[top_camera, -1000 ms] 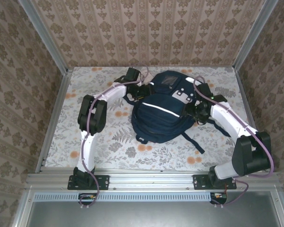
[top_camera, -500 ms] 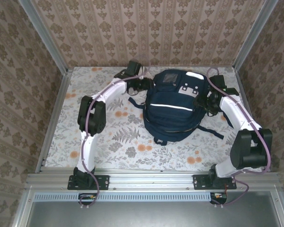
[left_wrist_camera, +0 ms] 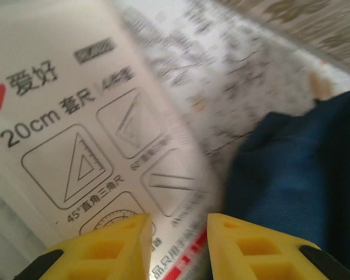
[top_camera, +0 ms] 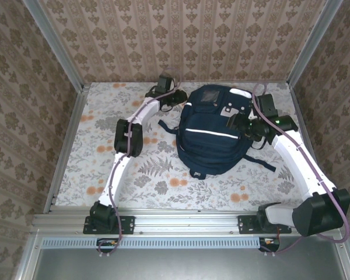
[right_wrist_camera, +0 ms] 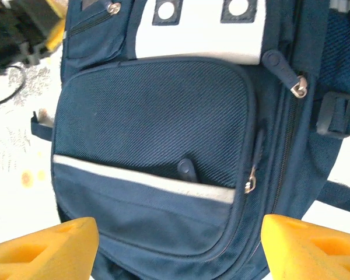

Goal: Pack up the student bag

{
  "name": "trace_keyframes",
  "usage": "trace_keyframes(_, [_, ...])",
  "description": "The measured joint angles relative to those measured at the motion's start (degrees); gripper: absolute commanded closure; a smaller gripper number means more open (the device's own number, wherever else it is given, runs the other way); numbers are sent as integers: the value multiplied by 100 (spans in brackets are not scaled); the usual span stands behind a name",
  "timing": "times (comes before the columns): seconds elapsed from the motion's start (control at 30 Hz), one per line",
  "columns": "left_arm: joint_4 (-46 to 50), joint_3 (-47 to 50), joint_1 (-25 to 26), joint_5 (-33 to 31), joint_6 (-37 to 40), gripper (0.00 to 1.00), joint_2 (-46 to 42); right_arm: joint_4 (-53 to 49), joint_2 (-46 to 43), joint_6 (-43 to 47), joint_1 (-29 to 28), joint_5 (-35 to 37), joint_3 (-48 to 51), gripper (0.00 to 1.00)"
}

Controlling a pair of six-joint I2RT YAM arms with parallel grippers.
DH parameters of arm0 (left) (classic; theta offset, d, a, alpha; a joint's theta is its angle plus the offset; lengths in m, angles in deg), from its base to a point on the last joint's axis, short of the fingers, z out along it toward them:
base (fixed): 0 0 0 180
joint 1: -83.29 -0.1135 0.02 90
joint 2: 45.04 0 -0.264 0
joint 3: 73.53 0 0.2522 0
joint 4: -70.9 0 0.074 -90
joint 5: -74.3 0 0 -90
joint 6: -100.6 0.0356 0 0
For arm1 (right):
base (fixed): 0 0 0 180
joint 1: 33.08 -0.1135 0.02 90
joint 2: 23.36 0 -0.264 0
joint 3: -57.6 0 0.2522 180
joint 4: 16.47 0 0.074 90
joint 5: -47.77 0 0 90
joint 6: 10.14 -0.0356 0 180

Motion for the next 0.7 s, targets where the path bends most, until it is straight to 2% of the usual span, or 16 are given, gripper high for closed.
trace_keyframes(0.2, [428,-87,13,-426,-83,72,-39,-72,-199,-173,-55,46,52,24])
trace_keyframes(0.27, [549,164,31,-621,-79,74,-221,-76,-201,-181,-55,48,52,23])
trace_keyframes(0.5, [654,2583,-96,-1158,87,76,-1766,-50,-184,-179,-59,44,55,23])
trace_keyframes(0.7, [601,4699,-610,-1504,275,76,-3136,85,-9,-179,-162,35,57,23])
